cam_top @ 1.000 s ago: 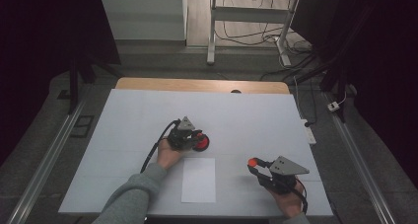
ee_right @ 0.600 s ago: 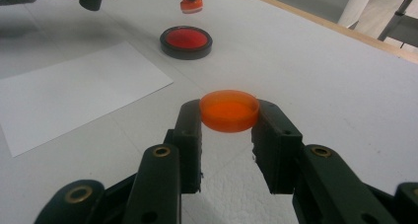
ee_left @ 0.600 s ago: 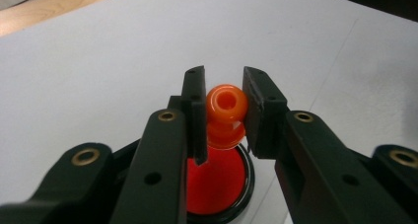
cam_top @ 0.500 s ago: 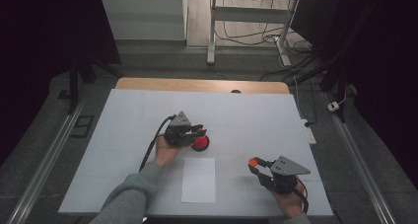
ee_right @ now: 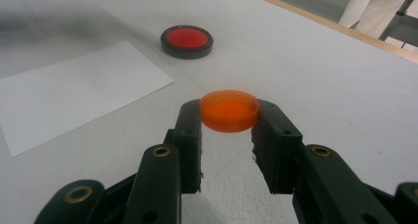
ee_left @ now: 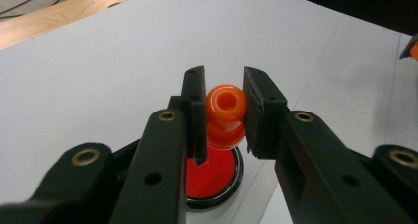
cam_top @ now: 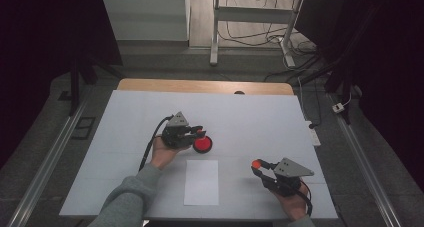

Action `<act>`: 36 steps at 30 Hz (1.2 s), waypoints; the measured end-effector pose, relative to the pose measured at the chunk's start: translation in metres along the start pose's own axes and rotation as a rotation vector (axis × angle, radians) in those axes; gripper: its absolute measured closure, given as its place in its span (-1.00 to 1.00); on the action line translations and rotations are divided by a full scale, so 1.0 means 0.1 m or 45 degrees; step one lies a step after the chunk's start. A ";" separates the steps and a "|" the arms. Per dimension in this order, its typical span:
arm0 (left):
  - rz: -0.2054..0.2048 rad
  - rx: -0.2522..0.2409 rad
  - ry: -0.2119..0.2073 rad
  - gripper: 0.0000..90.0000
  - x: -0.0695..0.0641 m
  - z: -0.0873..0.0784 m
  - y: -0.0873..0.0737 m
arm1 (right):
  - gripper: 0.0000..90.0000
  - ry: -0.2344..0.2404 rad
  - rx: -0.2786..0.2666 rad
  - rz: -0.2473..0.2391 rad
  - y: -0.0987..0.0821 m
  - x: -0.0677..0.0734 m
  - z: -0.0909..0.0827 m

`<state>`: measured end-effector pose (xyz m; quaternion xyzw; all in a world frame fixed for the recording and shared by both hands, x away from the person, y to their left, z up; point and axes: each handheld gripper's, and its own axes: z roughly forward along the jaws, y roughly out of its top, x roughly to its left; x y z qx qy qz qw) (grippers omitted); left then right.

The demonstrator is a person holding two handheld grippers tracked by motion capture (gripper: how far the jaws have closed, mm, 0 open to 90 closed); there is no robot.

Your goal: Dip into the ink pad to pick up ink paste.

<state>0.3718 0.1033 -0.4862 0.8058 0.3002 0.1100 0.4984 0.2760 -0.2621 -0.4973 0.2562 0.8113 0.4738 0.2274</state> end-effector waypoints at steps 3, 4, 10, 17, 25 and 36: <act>0.006 -0.011 -0.012 0.61 -0.01 -0.08 0.02 | 0.43 -0.002 0.006 0.004 0.00 0.00 0.00; 0.006 -0.011 -0.012 0.61 -0.01 -0.08 0.02 | 0.43 -0.003 0.003 0.004 0.00 0.00 0.00; -0.004 0.003 -0.058 0.61 -0.02 -0.22 0.04 | 0.43 0.004 0.008 -0.001 0.00 -0.01 0.03; 0.009 0.023 -0.137 0.61 -0.10 -0.31 0.05 | 0.43 0.004 0.005 0.004 0.00 0.00 0.02; 0.028 0.040 -0.153 0.61 -0.14 -0.36 -0.01 | 0.43 0.012 0.011 0.003 -0.01 0.00 0.04; 0.023 0.041 -0.161 0.61 -0.18 -0.36 -0.04 | 0.43 0.012 0.017 0.007 -0.01 0.00 0.05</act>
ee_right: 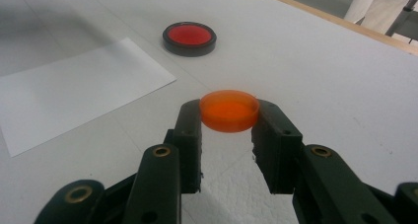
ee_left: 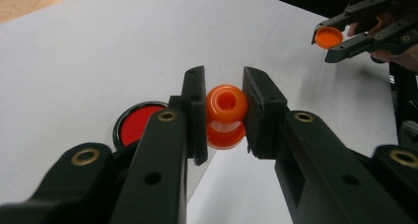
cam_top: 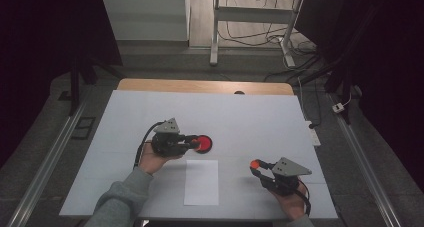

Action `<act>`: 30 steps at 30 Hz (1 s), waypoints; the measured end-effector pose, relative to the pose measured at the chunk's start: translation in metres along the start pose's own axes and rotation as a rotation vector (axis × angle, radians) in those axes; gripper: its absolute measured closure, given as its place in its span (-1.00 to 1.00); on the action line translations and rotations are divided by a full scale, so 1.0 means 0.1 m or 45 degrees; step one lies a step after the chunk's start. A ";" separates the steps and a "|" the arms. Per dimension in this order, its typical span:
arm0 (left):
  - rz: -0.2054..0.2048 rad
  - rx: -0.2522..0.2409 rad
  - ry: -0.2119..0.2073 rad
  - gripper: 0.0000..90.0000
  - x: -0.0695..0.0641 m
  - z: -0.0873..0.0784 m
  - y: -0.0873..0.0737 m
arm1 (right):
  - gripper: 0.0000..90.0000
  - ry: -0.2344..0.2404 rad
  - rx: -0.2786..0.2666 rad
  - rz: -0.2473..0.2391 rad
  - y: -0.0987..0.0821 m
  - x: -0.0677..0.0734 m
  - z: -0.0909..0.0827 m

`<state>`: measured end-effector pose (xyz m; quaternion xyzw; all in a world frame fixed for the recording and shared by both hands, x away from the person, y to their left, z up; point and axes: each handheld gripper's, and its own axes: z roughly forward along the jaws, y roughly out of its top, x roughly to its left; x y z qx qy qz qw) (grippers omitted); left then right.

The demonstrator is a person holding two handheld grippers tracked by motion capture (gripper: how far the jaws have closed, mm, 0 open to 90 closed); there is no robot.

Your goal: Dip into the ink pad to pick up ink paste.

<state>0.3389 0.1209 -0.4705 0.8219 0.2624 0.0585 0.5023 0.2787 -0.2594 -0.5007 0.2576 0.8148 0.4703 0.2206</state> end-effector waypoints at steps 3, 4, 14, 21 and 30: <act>0.000 -0.010 -0.014 0.61 -0.04 -0.01 0.00 | 0.43 0.001 0.000 -0.001 0.00 0.00 0.00; 0.000 -0.010 -0.014 0.61 -0.04 -0.01 0.00 | 0.43 0.001 0.000 -0.004 0.00 0.00 0.00; 0.030 -0.014 -0.033 0.61 -0.12 -0.02 0.02 | 0.43 0.001 0.000 -0.004 0.00 0.00 0.00; 0.026 -0.015 -0.038 0.61 -0.16 -0.04 -0.02 | 0.43 -0.002 0.000 0.000 -0.01 0.00 0.00; 0.048 0.003 -0.049 0.61 -0.24 -0.03 -0.05 | 0.43 -0.004 0.002 -0.003 -0.01 0.00 0.00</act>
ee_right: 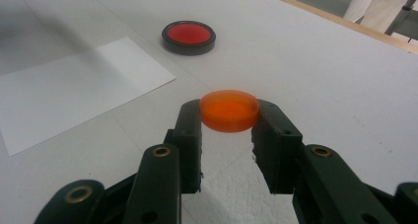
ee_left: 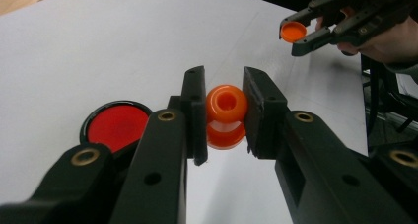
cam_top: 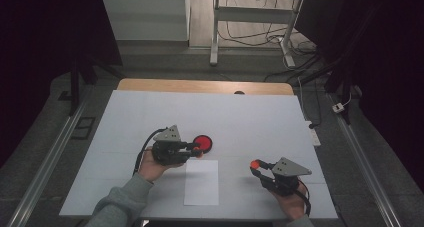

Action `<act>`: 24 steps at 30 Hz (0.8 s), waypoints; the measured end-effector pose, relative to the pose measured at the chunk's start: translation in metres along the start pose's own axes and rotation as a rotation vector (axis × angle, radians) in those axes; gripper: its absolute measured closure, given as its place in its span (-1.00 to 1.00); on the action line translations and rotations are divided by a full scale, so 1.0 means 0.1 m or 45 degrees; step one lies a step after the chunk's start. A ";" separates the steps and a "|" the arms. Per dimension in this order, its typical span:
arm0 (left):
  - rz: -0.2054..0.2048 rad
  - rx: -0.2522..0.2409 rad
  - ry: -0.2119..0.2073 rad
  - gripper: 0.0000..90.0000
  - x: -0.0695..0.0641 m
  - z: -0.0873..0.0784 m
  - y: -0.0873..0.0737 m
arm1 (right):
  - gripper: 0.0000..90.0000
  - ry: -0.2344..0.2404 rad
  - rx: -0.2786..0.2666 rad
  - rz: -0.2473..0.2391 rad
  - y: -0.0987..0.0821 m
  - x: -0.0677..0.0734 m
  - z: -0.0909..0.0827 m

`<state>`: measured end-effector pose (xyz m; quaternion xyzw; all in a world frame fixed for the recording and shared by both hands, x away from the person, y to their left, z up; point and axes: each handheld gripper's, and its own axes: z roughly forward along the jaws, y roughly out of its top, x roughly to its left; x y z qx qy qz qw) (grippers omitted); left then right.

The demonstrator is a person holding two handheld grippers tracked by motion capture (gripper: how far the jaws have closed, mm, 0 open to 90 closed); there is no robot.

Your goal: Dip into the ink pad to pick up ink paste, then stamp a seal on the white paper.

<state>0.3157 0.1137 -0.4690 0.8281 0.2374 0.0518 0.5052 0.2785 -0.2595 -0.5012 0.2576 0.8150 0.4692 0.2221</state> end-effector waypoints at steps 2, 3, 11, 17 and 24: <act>0.002 0.008 -0.003 0.61 -0.03 0.01 -0.01 | 0.43 0.000 -0.001 0.000 0.00 0.00 0.00; 0.004 0.010 -0.003 0.61 -0.03 0.01 -0.02 | 0.43 0.002 -0.003 0.000 0.00 0.00 0.00; 0.019 0.014 -0.014 0.61 -0.13 0.01 -0.06 | 0.43 -0.002 -0.002 -0.005 0.01 0.00 -0.01; 0.029 0.035 -0.024 0.61 -0.18 0.05 -0.10 | 0.43 -0.001 -0.002 -0.001 0.00 0.00 0.00; 0.033 0.060 -0.029 0.61 -0.20 0.09 -0.14 | 0.43 0.001 0.000 -0.006 0.00 0.01 0.00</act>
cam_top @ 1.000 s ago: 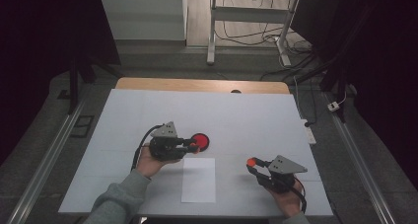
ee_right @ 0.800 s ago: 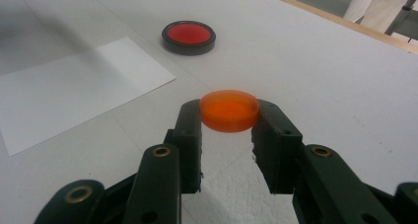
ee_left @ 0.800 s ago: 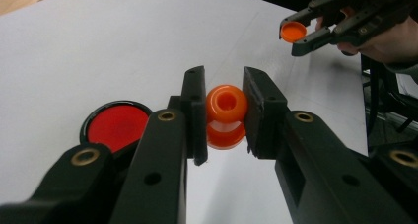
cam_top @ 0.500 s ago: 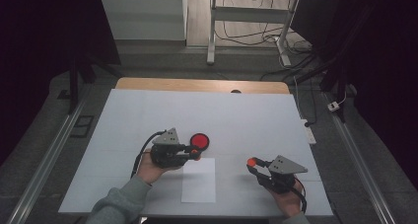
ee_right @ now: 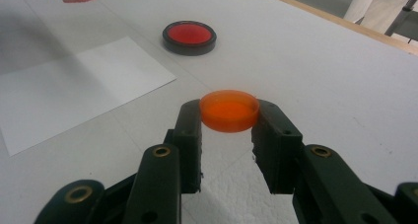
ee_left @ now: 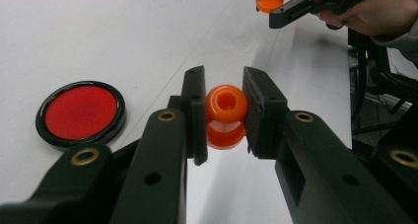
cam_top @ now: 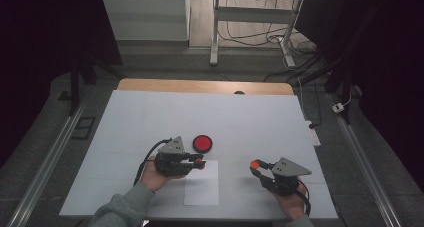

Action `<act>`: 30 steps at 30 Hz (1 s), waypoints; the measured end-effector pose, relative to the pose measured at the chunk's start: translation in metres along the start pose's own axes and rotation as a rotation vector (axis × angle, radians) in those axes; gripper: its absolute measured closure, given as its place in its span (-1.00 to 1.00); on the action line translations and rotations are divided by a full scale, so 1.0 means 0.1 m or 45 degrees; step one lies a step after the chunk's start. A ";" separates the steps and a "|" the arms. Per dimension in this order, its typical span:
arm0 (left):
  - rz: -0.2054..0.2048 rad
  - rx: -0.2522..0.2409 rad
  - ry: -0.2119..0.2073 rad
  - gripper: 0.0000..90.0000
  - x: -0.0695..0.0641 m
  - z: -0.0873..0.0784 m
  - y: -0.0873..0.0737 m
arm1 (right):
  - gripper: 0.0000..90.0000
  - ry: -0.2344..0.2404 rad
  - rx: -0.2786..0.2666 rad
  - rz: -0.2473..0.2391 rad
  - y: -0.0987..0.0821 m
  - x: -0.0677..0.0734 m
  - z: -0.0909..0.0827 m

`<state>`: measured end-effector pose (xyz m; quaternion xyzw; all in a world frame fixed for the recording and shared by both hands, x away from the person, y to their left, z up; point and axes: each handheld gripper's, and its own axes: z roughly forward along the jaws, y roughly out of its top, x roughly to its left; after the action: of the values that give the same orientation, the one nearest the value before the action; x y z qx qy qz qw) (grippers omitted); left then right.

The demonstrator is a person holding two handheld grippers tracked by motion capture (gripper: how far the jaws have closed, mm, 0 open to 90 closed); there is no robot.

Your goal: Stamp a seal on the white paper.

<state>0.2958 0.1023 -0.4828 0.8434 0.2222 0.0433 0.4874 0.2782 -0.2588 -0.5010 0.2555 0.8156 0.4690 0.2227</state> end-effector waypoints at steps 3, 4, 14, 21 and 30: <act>-0.002 0.011 -0.001 0.61 0.00 0.03 -0.02 | 0.43 0.000 0.002 0.000 0.00 0.00 0.00; -0.002 0.014 0.001 0.61 0.00 0.04 -0.03 | 0.43 0.000 0.002 0.000 0.00 0.00 0.00; 0.000 0.078 -0.013 0.60 -0.01 0.13 -0.12 | 0.43 -0.008 0.010 -0.001 0.00 0.00 0.00; 0.004 0.113 0.001 0.60 -0.01 0.20 -0.15 | 0.43 0.001 0.004 0.000 0.00 0.00 0.01; 0.004 0.154 0.026 0.60 -0.01 0.29 -0.21 | 0.43 0.004 0.006 0.000 -0.01 0.00 0.01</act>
<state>0.2969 0.0875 -0.5153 0.8711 0.2280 0.0391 0.4332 0.2789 -0.2581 -0.5022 0.2551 0.8171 0.4675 0.2209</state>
